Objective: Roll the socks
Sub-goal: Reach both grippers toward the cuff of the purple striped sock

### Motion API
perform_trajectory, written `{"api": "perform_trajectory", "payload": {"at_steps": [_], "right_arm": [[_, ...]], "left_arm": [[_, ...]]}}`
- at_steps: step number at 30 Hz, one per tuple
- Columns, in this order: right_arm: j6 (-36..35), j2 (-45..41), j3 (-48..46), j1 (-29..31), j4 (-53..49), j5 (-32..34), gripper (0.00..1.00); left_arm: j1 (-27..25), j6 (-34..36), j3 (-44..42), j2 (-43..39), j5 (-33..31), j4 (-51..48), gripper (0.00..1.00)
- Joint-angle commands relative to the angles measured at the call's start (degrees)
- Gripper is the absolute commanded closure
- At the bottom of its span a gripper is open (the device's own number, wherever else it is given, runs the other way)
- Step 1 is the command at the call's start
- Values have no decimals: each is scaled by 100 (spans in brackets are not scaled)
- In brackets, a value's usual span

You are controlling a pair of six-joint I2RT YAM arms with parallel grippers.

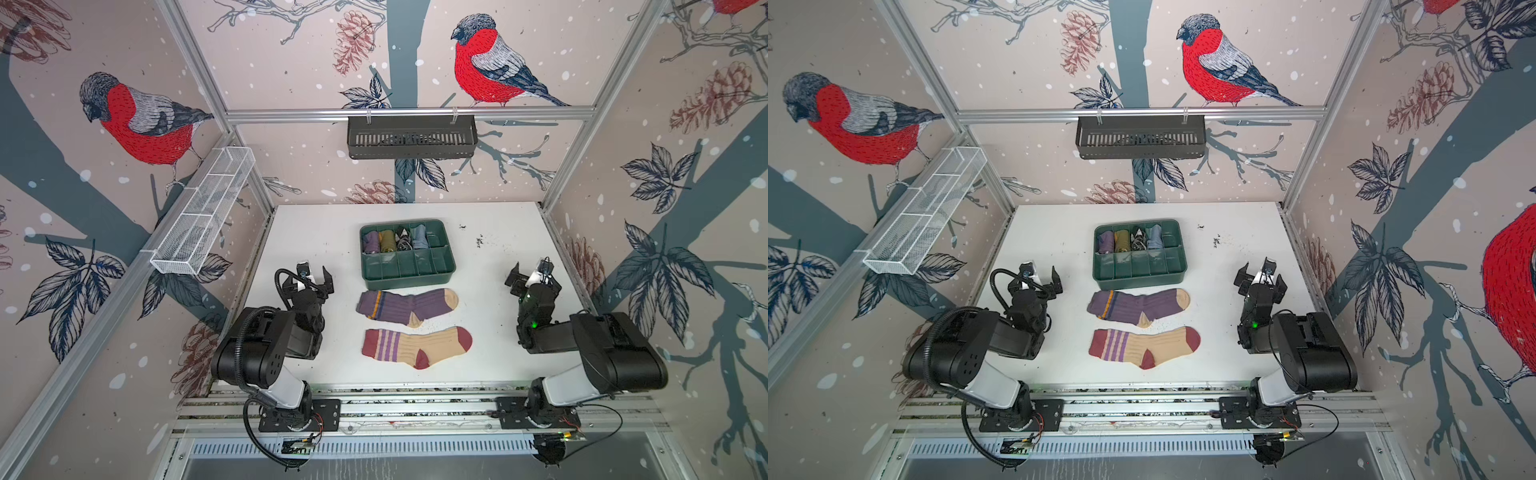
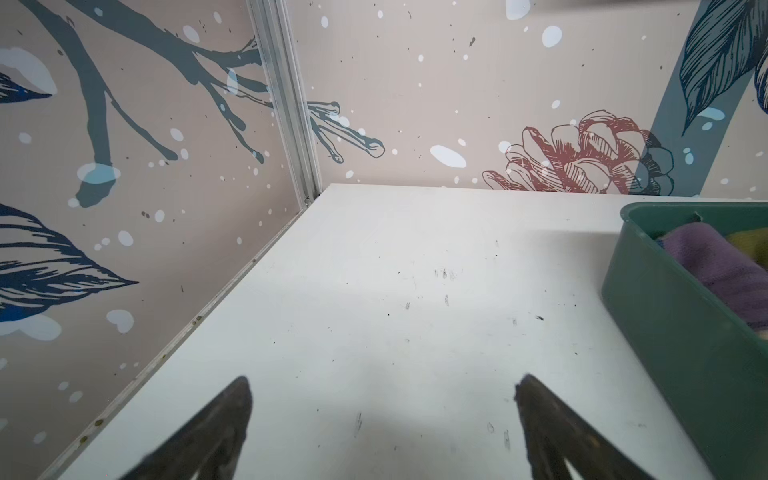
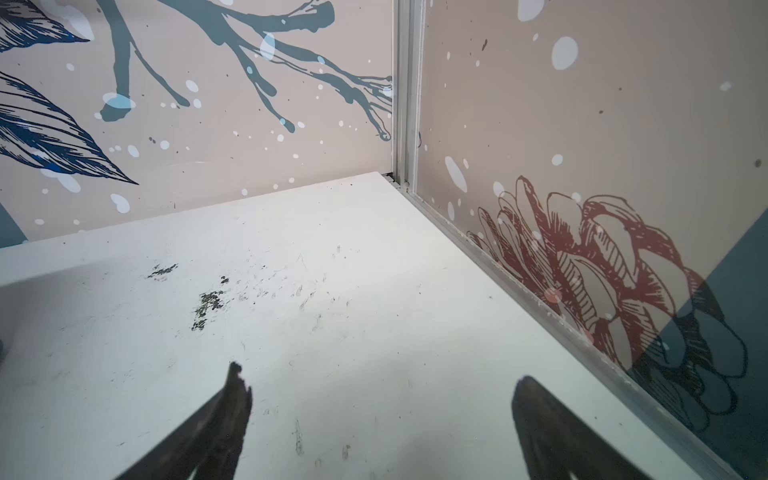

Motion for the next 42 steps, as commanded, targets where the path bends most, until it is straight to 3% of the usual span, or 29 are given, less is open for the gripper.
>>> {"api": "perform_trajectory", "payload": {"at_steps": [1, 9, 14, 21, 25, 27, 33, 37, 42], "right_arm": [[-17, -6, 19, 5, 68, -28, 1], [-210, -161, 131, 44, -84, -147, 6], [-18, -710, 1379, 111, -2996, -595, 11], [607, -1417, 1903, 203, -4545, -1644, 15], [817, -2154, 1956, 320, -5265, -1908, 15], [801, -2503, 1978, 485, -5617, -2025, 16], [890, -3234, 2099, 1109, -6479, -2135, 15], [1063, -3357, 2210, 1569, -6776, -2399, 15], [1210, -3131, 2345, 2113, -6909, -2604, 13]], "left_arm": [[17, -7, 6, -14, 5, 269, 2], [19, -7, 14, -15, 6, 260, 2], [111, -56, 86, -38, 233, 73, 4], [149, -9, 192, -329, 408, -358, 42], [-176, -52, 887, -1352, -125, -2530, 56], [-421, -283, 1344, -1821, 23, -3689, 59], [-742, -1953, 2232, -2527, 1116, -6419, 61], [-933, -2219, 2483, -2660, 1972, -7683, 58], [-1118, -2393, 2503, -2528, 2380, -8514, 55]]}}
